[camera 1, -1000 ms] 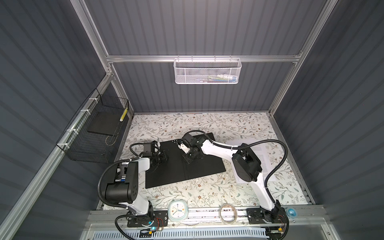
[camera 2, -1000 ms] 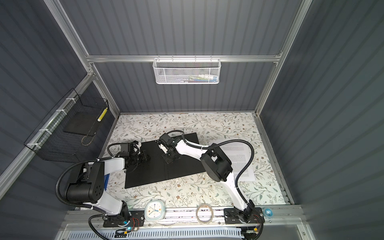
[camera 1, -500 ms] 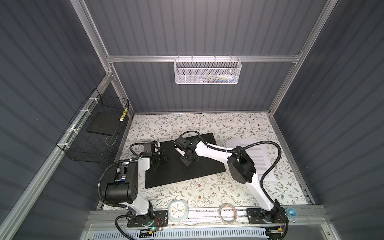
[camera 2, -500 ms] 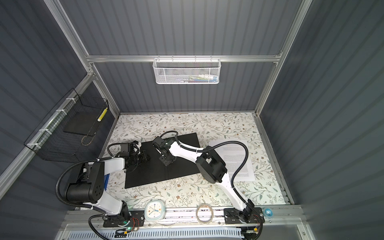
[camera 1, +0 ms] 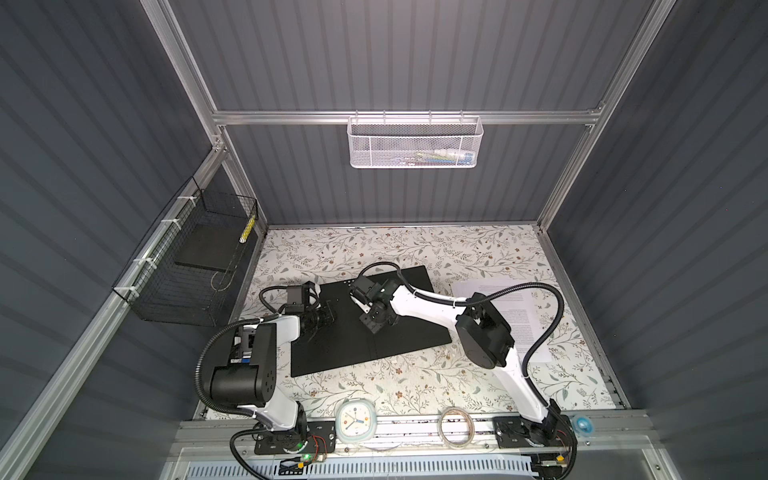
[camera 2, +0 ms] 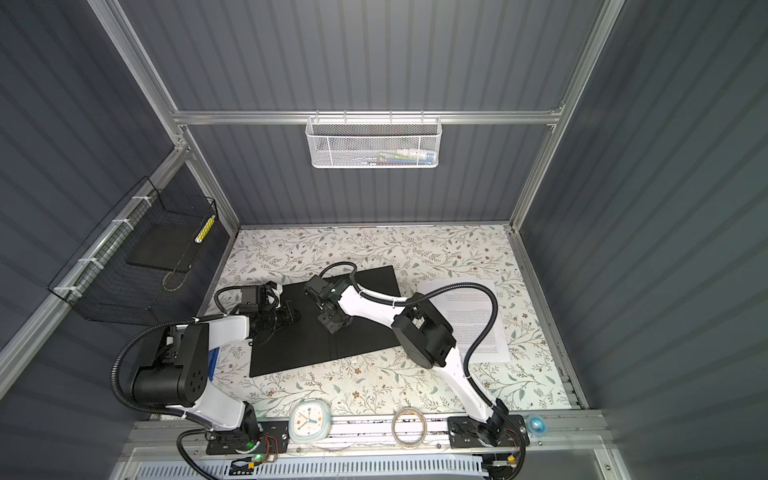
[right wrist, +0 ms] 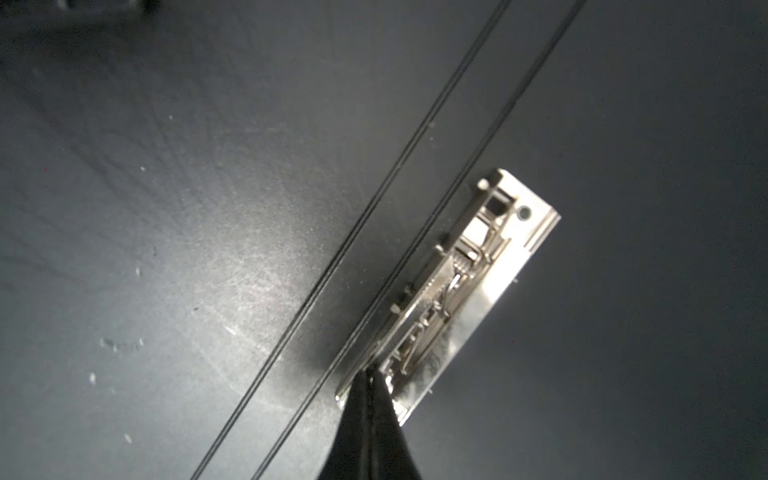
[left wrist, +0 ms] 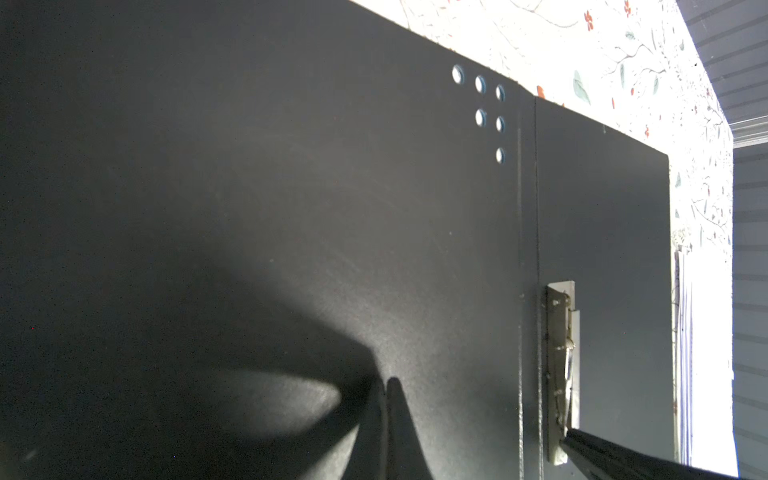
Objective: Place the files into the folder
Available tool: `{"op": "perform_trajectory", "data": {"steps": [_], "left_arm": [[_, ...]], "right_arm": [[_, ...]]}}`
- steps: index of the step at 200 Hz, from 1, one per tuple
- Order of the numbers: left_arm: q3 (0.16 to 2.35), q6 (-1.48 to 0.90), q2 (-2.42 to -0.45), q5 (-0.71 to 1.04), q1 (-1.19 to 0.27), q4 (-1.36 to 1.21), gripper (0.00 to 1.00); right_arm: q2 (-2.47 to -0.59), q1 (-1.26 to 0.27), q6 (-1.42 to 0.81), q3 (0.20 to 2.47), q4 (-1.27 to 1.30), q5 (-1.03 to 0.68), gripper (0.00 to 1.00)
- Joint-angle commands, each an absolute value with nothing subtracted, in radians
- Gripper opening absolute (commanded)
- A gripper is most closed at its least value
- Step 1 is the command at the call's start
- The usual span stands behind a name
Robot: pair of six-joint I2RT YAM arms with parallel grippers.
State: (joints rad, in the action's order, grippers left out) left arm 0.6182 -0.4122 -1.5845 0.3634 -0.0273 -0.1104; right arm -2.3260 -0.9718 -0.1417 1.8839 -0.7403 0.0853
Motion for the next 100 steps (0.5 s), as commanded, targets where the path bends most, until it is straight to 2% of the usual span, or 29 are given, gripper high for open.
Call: {"op": "perform_trajectory", "data": {"steps": [1, 100], "left_arm": [[0.592, -0.402, -1.631, 0.314, -0.032, 0.001, 0.00], [0.591, -0.402, -1.628, 0.311, -0.032, 0.002, 0.00]], "right_arm": [[-2.414, -0.967, -0.201, 1.798, -0.861, 0.026, 0.00], [-2.335, -0.963, -0.244, 1.815, -0.847, 0.046, 0.00]]}}
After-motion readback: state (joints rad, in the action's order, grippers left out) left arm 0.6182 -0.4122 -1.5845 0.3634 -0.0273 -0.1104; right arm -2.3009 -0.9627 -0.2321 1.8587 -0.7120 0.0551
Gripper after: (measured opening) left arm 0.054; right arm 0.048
